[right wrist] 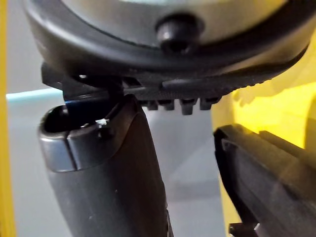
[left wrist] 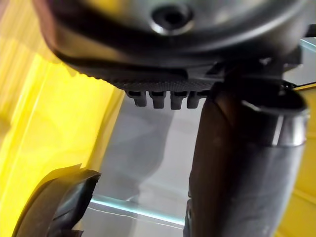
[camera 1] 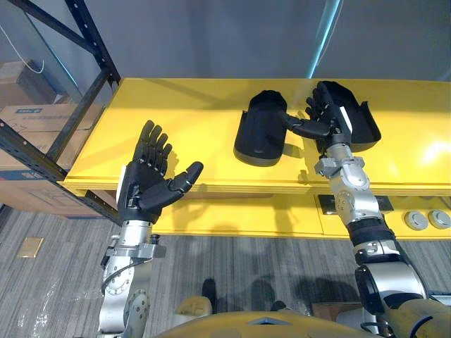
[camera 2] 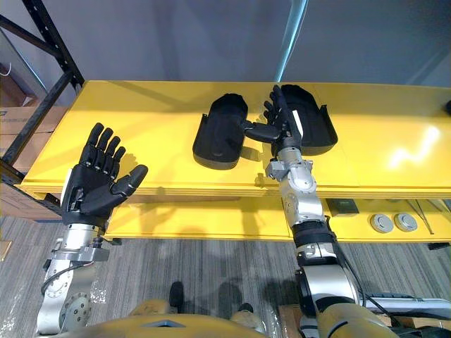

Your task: Walk over and take three plastic housings, then place them on the shelf

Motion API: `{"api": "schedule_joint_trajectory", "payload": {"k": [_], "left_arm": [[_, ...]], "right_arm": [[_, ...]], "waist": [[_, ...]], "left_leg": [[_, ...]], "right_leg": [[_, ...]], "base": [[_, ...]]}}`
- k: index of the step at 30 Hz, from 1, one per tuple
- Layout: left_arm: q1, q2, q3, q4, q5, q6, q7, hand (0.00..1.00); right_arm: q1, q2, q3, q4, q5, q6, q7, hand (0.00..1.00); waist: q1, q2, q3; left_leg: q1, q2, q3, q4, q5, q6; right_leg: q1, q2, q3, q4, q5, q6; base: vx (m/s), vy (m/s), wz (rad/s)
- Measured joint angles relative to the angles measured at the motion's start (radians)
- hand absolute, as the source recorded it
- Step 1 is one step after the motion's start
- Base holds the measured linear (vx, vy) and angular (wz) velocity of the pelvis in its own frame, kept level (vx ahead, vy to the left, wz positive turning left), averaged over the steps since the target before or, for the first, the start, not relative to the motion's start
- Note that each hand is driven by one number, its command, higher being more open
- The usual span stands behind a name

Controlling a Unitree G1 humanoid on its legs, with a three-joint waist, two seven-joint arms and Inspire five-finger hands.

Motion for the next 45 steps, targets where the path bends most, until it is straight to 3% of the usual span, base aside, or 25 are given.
{"api": "schedule_joint_trajectory", "payload": {"k": [6, 13, 21, 25, 32, 42, 45], "left_arm": [[-0.003, 0.026, -0.003, 0.007, -0.003, 0.0, -0.02, 1.0], [-0.03, 0.054, -0.017, 0.088, -0.021, -0.001, -0.018, 1.0], [-0.031, 0.058, -0.032, 0.092, -0.022, -0.001, -0.017, 1.0], [-0.034, 0.059, -0.033, 0.092, -0.022, -0.001, -0.017, 1.0], [-0.033, 0.061, -0.031, 0.094, -0.029, -0.002, -0.016, 1.0], [-0.032, 0.064, -0.033, 0.099, -0.028, -0.003, -0.014, 1.0], [-0.03, 0.068, -0.042, 0.108, -0.027, -0.006, 0.0, 1.0]], "right_arm": [[-0.091, -0.059, -0.001, 0.152, 0.061, 0.078, 0.066, 1.0], [-0.151, -0.088, -0.002, 0.225, 0.062, 0.115, 0.116, 1.0], [-0.255, -0.093, -0.002, 0.363, 0.057, 0.121, 0.18, 1.0], [-0.292, -0.116, -0.002, 0.407, 0.053, 0.121, 0.197, 1.0], [-0.37, -0.154, -0.001, 0.473, 0.012, 0.121, 0.224, 1.0], [-0.423, -0.2, -0.001, 0.526, -0.032, 0.118, 0.217, 1.0], [-0.442, -0.203, 0.011, 0.517, -0.094, 0.097, 0.156, 1.0]], "waist": [[0.015, -0.004, 0.007], [0.035, 0.0, 0.011], [0.041, 0.011, 0.024], [0.065, 0.016, 0.027], [0.074, 0.021, 0.048], [0.089, 0.024, 0.052], [0.089, 0.025, 0.061]], "left_leg": [[-0.008, 0.005, -0.028, 0.001, 0.01, -0.004], [-0.008, 0.011, -0.033, 0.001, 0.015, -0.008], [-0.007, 0.016, -0.052, 0.001, 0.023, -0.012], [-0.016, 0.021, -0.066, 0.0, 0.027, -0.017], [-0.028, 0.024, -0.089, 0.001, 0.041, -0.019], [-0.034, 0.024, -0.101, 0.001, 0.044, -0.02], [-0.032, 0.026, -0.097, 0.001, 0.044, -0.02]], "right_leg": [[0.009, 0.008, -0.023, -0.004, 0.0, -0.001], [0.012, 0.015, -0.023, -0.003, -0.002, -0.005], [0.026, 0.022, -0.046, -0.003, -0.005, -0.01], [0.027, 0.028, -0.061, -0.003, -0.008, -0.014], [0.029, 0.034, -0.09, -0.003, -0.011, -0.018], [0.029, 0.035, -0.102, -0.002, -0.013, -0.02], [0.029, 0.036, -0.098, -0.001, -0.013, -0.02]], "base": [[-0.02, -0.019, 0.13], [0.0, -0.005, 0.02], [-0.02, -0.02, 0.07], [-0.03, -0.031, 0.12], [-0.01, -0.026, 0.12], [0.0, -0.005, 0.03], [-0.01, -0.008, -0.02]]}}
